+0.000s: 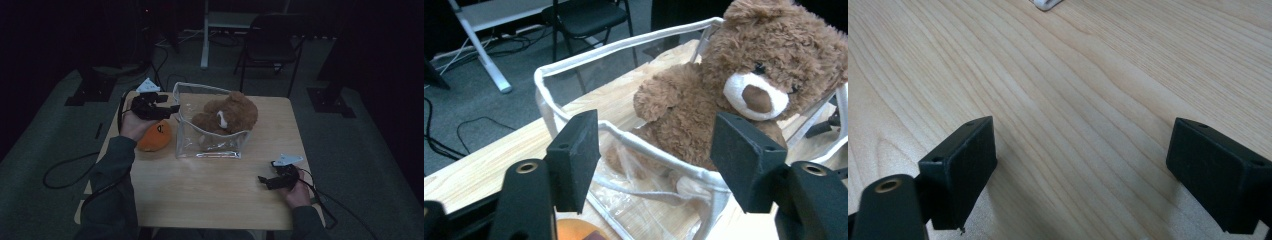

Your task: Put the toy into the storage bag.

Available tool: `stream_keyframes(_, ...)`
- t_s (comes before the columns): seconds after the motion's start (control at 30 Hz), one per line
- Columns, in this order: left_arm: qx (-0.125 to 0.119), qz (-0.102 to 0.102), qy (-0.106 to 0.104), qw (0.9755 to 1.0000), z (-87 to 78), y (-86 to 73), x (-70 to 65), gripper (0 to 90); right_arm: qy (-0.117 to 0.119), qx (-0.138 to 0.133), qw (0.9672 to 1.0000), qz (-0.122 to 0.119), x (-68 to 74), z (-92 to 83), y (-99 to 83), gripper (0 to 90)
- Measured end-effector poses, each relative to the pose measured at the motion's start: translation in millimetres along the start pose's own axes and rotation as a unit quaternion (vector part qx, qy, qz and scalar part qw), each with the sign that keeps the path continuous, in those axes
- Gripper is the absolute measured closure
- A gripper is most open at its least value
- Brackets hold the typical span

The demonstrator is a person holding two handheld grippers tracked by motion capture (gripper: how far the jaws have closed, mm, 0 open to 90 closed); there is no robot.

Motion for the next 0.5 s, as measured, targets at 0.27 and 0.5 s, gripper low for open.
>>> stream_keyframes(0.27,0.002,-0.012,0.009,0.9999,-3.5,-10.8,9.3,38.4,0.0,0.0,1.0,0.0,0.1,0.0,0.0,12.0)
stream_keyframes(0.5,0.008,-0.019,0.018,0.9996,-4.4,-22.8,17.5,38.4,0.0,0.001,1.0,0.0,0.1,-0.1,-0.1,12.0)
Point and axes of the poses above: each handheld gripper's, and its own axes: z roughly forward along the jaws, y roughly out of its top, x roughly to its left, the point moved 7 cm from there along z, roughly forward along the jaws, and after that the axes turned 8 degrees about -z, right-handed, at the moved point
